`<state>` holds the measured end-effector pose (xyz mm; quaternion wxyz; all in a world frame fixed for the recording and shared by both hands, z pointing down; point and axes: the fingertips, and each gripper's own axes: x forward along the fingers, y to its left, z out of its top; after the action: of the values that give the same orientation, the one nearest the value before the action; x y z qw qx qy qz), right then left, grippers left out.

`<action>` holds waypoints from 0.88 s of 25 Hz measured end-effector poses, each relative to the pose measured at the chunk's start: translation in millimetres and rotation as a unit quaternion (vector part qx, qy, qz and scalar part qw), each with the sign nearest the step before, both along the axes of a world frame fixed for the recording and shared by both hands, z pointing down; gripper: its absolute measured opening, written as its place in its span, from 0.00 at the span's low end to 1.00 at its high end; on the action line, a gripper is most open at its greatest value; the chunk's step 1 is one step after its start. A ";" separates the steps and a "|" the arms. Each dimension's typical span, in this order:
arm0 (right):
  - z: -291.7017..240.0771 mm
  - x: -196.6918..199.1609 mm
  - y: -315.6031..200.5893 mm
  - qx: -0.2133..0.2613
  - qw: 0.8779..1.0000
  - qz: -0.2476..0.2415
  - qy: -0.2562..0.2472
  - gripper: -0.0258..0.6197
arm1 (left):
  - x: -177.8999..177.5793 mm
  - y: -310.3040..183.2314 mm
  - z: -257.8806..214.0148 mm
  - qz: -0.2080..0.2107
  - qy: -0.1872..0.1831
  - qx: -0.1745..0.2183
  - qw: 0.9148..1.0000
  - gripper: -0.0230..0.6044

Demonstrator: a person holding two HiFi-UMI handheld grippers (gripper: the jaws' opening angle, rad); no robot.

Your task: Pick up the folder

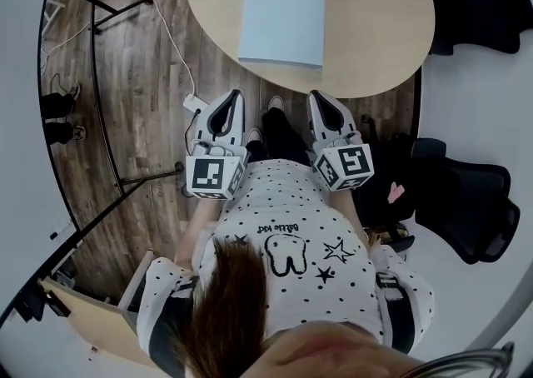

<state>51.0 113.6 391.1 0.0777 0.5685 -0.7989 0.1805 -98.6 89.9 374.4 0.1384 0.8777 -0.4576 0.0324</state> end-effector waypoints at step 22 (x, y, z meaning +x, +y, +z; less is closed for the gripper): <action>8.9 73.6 -104.7 0.003 1.000 -0.018 -0.010 0.05 | 56.0 -105.9 2.5 -0.046 0.004 0.011 0.999 0.07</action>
<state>124.6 8.9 400.0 0.0716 0.5528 -0.8099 0.1826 -42.6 -16.0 376.9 0.1317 0.8576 -0.4968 0.0173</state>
